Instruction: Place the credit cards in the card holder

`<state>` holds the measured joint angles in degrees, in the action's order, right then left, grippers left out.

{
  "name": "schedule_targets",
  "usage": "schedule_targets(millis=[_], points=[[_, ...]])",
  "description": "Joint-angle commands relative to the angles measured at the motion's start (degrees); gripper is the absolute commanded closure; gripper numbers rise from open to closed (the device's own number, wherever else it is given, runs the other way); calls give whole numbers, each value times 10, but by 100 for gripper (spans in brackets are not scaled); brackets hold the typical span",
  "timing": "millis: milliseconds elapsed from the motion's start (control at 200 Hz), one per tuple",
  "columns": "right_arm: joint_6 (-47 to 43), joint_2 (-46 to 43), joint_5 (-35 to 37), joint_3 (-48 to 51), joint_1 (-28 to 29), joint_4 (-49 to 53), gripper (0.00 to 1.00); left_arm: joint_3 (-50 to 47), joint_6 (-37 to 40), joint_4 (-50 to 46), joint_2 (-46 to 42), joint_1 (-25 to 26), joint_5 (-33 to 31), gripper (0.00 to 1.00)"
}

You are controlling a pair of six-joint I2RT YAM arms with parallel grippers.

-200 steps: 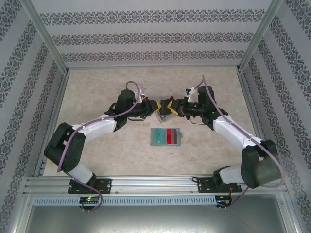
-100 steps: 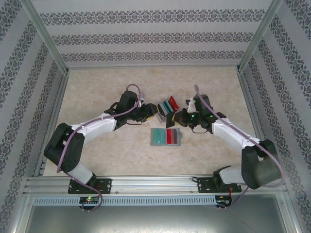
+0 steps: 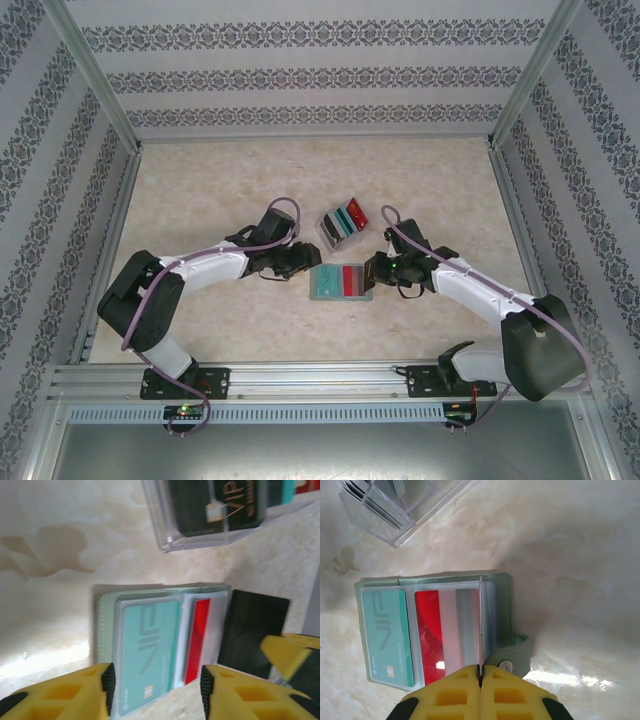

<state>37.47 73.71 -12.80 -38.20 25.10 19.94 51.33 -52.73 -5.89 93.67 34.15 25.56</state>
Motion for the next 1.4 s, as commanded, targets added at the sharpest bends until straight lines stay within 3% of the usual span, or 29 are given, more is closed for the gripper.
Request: schedule_targets(millis=[0, 170, 624, 1399], points=[[-19, -18, 15, 17, -4, -4, 100, 12, 21, -29, 17, 10, -12, 52], [-46, -26, 32, 27, -5, 0, 100, 14, 25, -34, 36, 18, -20, 57], [-20, -6, -60, 60, -10, -116, 99, 7, 16, -4, 83, 32, -11, 64], [3, -41, -114, 10, 10, -101, 96, 11, 17, -6, 69, 34, -21, 70]])
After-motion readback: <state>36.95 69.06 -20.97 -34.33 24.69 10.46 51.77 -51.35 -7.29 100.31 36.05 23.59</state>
